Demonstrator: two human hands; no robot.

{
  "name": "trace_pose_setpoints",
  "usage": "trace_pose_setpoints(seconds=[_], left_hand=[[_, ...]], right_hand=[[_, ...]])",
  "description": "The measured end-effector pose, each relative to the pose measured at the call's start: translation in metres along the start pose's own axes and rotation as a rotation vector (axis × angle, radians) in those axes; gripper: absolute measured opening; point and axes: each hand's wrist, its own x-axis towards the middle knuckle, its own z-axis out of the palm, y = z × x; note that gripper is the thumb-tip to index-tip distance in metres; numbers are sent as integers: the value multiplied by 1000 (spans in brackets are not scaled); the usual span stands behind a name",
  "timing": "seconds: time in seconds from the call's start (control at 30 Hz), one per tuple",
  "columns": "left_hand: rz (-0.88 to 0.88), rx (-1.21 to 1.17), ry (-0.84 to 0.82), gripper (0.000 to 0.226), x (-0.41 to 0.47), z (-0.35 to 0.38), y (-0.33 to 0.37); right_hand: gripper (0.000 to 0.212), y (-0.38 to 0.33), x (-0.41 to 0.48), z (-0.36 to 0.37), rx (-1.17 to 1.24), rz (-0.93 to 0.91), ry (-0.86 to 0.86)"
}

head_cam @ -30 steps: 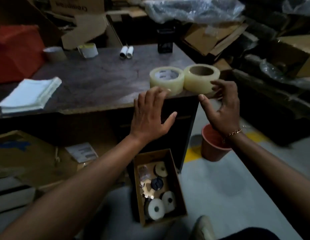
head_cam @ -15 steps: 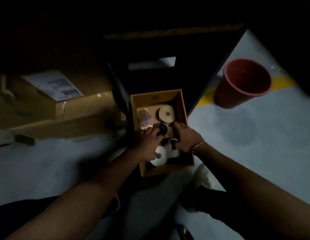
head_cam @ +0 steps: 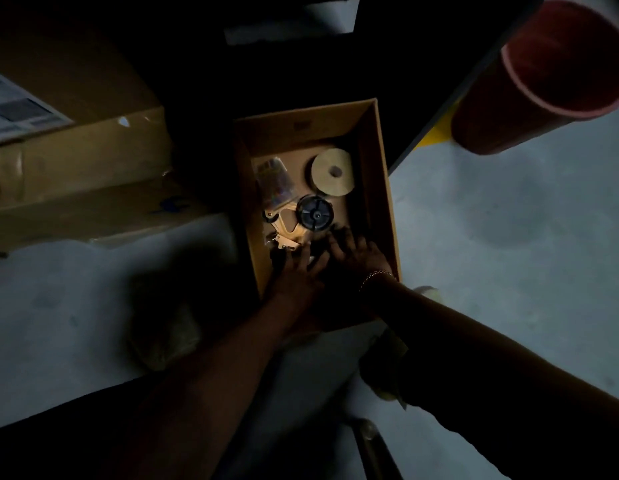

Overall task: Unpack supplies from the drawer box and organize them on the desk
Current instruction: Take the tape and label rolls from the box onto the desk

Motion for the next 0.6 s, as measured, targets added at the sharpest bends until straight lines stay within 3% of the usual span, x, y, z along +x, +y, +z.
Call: trace_pose_setpoints(seconds=[0.1,0.23,0.33,0.4,0.5,0.6], left_hand=[[30,17,-3,44,4,1,-2],[4,34,141,51,0,-3,-5],[-71,21,189,80,-3,-5,-12],[-135,18,198,103,-9,-11,-17],[-171,-43,259,107,-22,-20,-27],[-197,-96,335,104,-40,-32,-35]], right_hand=[[71,-4,11,14,-33,32,30],[71,-8,17,21,-110,102,218],[65,-5,16,17,-82,48,69],[58,-4,17,10,-13,53,75],[53,-7,14,-3,104,69,113],[70,-8,3,-22,231,81,96]])
